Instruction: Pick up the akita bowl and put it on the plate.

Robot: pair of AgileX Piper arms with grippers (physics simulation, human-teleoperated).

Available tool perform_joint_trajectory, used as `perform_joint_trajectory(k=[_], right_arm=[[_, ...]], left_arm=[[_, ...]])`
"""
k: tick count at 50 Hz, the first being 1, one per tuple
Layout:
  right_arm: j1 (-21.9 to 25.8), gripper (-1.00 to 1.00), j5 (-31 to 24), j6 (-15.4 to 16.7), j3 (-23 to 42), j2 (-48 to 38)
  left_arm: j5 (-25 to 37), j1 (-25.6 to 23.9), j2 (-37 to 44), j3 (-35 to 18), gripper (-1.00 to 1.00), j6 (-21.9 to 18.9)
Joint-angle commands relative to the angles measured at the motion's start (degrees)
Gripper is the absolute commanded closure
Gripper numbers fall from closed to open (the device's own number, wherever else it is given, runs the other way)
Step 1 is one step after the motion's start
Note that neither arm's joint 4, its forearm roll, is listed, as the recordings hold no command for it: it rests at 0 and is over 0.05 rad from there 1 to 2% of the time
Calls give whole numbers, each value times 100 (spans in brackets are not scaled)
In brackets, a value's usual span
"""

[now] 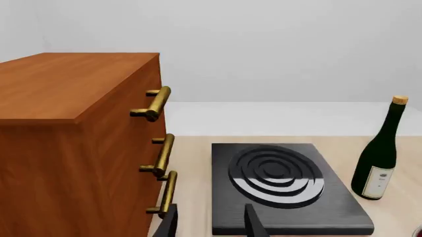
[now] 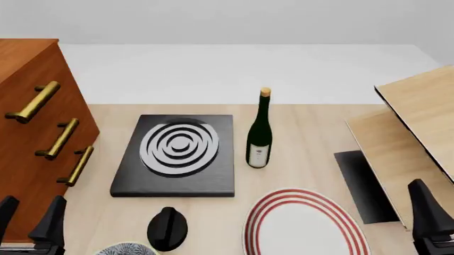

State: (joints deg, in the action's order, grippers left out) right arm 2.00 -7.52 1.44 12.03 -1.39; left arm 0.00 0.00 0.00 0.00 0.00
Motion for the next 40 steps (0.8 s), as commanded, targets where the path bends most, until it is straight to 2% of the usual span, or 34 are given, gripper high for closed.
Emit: perform_joint_trajectory(k=[1,4,7,10,15,20,29,32,34,39,40], right_arm=[[285,-100,-351,-43,601,-303],[564,-100,-323,-207,780,-653],[805,-100,-317,17,866,-955],[1233,-100,-561,-9,1035,-1088],[1511,-100,-1038,-17,1367,-1200],[1866,-100,-1228,-376,1602,-1559],[2529,-100,-1642,-501,2056,-2206],[2721,-100,-1752,-445,2146,-2394],[2902,-100,-1820,-621,2238,-2524],[3229,-100,-1946,-475,2502,-3090],[3296,-100,-1970,-524,2582,-3154]], left_arm=[[0,0,0,0,-100,0],[0,0,0,0,-100,0],[0,0,0,0,-100,0],[0,0,0,0,-100,0],[0,0,0,0,-100,0],[0,0,0,0,-100,0],[0,0,0,0,-100,0],[0,0,0,0,-100,0],[0,0,0,0,-100,0],[0,0,0,0,-100,0],[0,0,0,0,-100,0]])
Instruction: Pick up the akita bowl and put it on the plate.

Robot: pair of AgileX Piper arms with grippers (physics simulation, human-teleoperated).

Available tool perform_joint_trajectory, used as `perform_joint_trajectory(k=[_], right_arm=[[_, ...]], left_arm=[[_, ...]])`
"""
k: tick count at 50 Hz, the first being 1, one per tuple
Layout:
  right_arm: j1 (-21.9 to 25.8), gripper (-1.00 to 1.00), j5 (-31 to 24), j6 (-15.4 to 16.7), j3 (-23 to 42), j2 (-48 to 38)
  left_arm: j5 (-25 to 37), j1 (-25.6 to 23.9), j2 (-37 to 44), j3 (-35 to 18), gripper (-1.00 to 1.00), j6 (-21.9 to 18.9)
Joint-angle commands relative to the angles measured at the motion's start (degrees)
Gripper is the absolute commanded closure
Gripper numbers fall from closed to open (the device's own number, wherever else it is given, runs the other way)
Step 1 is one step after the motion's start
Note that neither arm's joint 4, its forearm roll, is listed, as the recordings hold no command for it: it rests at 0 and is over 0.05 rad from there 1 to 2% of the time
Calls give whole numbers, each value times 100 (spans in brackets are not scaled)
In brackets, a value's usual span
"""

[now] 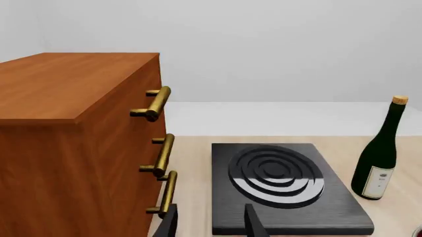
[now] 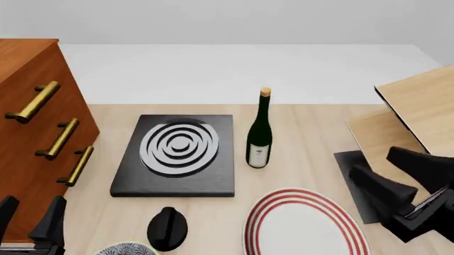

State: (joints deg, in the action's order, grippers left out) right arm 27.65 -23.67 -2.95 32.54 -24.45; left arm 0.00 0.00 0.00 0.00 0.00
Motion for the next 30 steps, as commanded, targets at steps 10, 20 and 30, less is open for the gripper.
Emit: perform_joint_trajectory(k=[10,20,30], right_arm=[[1437,-100,-188,-208,749,-1874],[2376,-100,-88,-446,1065,-2954],[2719,-100,-276,-1006,1424,-3470]], left_arm=[[0,0,0,0,-100,0],[0,0,0,0,-100,0],[0,0,0,0,-100,0]])
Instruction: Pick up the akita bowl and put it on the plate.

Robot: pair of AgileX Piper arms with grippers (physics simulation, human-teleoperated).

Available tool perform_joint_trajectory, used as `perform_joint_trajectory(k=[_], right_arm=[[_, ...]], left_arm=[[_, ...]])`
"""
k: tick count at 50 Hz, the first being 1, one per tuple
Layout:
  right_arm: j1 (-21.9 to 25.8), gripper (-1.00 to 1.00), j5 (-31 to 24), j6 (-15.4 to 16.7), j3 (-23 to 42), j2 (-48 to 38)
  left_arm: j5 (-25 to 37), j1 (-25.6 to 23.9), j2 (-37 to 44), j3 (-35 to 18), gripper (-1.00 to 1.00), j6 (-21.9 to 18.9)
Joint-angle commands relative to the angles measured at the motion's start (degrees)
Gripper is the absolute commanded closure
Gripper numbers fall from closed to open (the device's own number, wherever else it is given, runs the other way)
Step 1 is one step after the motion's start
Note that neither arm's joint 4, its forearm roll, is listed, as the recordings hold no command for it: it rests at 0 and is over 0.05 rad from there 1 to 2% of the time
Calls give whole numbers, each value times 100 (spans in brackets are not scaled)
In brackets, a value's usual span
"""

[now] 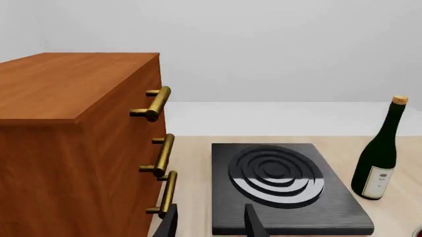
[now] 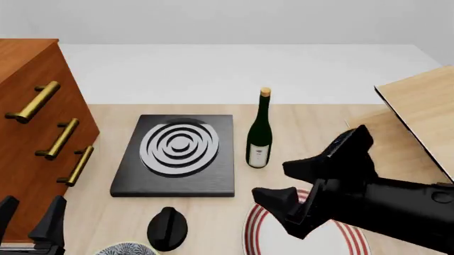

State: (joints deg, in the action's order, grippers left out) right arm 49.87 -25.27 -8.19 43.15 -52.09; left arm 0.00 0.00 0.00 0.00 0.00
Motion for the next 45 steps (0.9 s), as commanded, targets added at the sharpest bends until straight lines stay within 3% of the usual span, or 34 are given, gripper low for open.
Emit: perform_joint_trajectory(k=[1,7,14,34,45], right_arm=[[643,-100,-178,-408,431,-823],[1359,-100,-294,-962,482,-1155],[1802,-100,-388,-1048,704,-1498],[2197,-100,-304,-1200,1297,-2306],[2281,-100,120,-1265,1521,-2911]], left_arm=[[0,0,0,0,-100,0],[0,0,0,0,-100,0],[0,0,0,0,-100,0],[0,0,0,0,-100,0],[0,0,0,0,-100,0]])
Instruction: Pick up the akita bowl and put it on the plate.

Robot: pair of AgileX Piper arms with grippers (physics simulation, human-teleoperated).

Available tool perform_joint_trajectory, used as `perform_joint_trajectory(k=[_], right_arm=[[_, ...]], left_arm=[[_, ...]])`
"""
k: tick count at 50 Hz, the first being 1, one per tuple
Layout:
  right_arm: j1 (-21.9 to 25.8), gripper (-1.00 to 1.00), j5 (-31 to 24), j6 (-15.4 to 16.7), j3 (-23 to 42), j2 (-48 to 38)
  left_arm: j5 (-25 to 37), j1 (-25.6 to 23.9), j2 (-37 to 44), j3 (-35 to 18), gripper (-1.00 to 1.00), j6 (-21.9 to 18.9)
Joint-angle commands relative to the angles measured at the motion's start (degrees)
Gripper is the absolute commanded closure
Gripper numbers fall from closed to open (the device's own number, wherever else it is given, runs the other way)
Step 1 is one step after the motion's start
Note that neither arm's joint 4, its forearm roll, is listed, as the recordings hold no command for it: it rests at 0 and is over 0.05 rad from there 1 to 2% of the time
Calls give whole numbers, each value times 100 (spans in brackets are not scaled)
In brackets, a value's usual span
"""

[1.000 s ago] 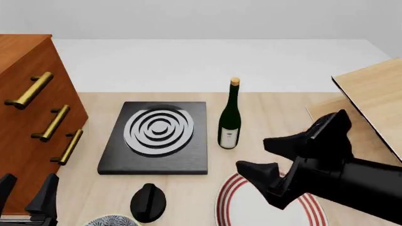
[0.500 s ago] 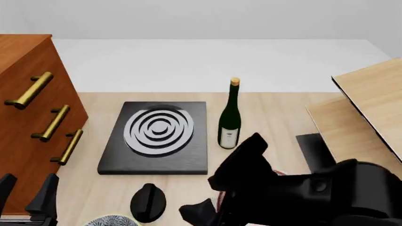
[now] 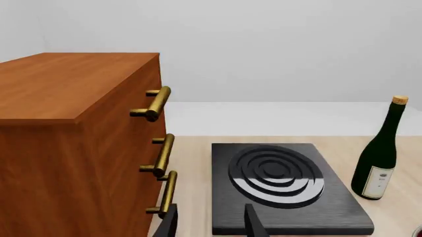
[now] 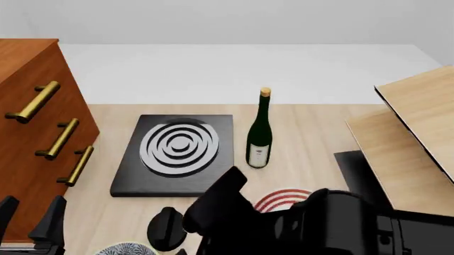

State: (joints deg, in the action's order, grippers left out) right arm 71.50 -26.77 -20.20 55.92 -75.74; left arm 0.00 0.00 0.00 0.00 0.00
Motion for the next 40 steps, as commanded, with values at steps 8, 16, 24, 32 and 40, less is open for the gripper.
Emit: perform_joint_trajectory(k=[8,16,24,32,40], right_arm=[[115,-100,408,-65,443,-944],[-78,-100,567,81,585,-1340],[-96,-100,601,109,898,-1662],[-90,-100,886,84,779,-1972],[-124,-100,1169,65,690,-2236]], left_arm=[[0,0,0,0,-100,0],[0,0,0,0,-100,0],[0,0,0,0,-100,0],[0,0,0,0,-100,0],[0,0,0,0,-100,0]])
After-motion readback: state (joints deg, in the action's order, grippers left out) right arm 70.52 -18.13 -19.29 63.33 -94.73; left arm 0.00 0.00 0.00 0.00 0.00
